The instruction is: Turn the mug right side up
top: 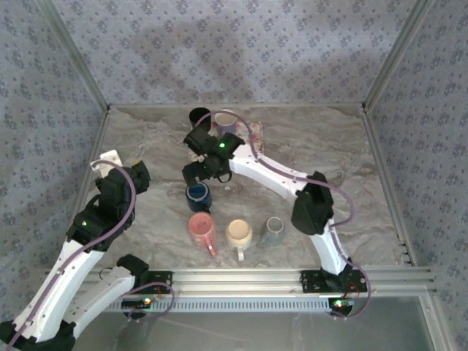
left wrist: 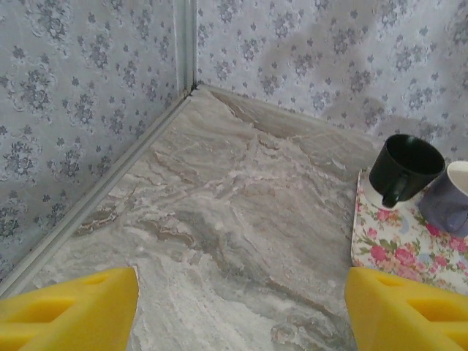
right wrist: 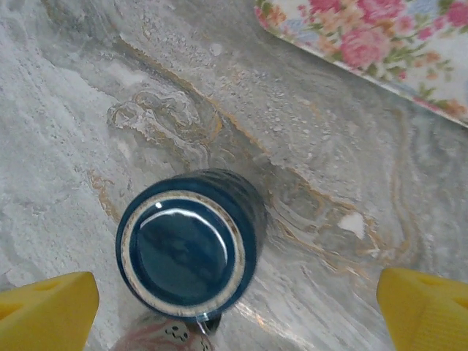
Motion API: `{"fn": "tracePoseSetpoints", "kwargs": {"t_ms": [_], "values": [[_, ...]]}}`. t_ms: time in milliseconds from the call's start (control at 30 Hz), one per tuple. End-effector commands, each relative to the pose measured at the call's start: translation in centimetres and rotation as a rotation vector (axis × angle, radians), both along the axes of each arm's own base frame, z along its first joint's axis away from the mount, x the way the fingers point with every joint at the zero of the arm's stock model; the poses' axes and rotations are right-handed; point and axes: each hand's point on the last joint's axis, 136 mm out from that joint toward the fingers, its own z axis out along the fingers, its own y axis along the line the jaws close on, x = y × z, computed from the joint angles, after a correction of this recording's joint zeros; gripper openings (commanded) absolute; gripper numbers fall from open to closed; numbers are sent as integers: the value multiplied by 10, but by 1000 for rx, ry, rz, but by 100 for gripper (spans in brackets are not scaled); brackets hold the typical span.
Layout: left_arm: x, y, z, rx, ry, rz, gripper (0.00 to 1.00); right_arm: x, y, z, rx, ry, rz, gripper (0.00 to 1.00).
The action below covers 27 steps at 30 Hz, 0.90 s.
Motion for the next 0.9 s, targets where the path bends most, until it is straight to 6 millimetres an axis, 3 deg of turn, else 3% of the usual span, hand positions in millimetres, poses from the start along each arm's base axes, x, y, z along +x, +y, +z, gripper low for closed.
{"fn": "tracePoseSetpoints", "kwargs": {"t_ms": [0,533,867], "values": [[0,2,6,-7,-47,8,75,-10,-8,-16,-98,76,-40,100],[2,-16,9,-15,-64,-84,76,-17,32,-52,-33,187,-31,100],[3,-19,8,-15,-62,-104,76,-27,39,-70,-64,209,-14,100]]}}
